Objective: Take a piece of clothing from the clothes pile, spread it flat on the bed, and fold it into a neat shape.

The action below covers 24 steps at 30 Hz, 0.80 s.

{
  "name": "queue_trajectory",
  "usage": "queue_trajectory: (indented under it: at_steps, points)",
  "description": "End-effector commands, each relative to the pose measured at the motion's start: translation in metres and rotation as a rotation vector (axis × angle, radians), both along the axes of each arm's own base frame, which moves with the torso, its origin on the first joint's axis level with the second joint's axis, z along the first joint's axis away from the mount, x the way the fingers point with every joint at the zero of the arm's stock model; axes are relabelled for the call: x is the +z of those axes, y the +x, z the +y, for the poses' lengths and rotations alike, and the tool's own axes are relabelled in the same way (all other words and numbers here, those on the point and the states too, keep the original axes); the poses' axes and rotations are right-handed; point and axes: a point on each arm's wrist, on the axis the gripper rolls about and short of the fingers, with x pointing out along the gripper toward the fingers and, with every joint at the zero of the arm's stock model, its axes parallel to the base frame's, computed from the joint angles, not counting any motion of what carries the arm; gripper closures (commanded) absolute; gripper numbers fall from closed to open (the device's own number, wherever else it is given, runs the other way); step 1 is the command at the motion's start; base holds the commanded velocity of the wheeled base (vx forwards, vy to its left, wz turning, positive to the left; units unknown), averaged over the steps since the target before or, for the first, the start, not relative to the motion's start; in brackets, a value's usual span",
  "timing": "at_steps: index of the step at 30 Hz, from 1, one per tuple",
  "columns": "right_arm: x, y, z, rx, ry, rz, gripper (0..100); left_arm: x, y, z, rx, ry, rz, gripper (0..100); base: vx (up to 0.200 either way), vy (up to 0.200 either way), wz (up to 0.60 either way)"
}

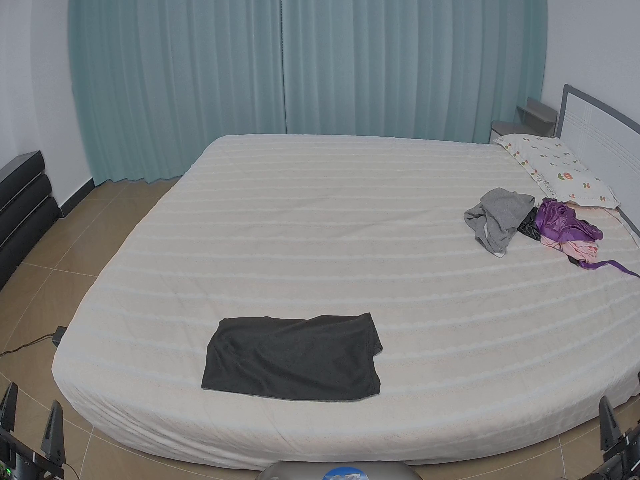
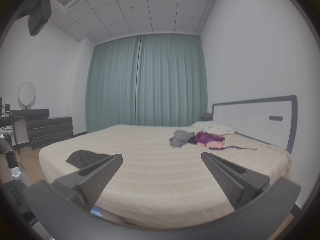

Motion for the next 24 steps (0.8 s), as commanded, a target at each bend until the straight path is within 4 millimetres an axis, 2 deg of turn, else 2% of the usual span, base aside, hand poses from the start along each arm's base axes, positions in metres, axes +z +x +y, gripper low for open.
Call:
queue_trajectory:
  at_steps: [1,5,9,14,24]
  points:
    - [-0.0079,-0.0003,0.0009,0.037,0.004,0.057,0,-0.0071,0.0011,-0.0013,-0.053,-0.022,0.019,0,0.000,0.000,0.00]
    - [-0.0080,0.0001,0.0011,0.045,0.001,0.049,0,-0.0077,0.0009,-0.0009,-0.036,-0.031,0.029,0,0.000,0.000,0.00]
    - [-0.0080,0.0001,0.0011,0.048,-0.002,0.049,0,-0.0087,0.0009,0.0012,0.062,-0.034,0.032,0,0.000,0.000,0.00]
    - [-0.0080,0.0000,0.0011,0.049,0.001,0.048,0,-0.0133,0.0011,-0.0017,-0.072,-0.018,0.077,0,0.000,0.000,0.00]
    - [-0.0078,0.0000,0.0010,0.051,0.014,0.046,0,-0.0137,0.0011,-0.0015,-0.060,-0.025,0.081,0,0.000,0.000,0.00]
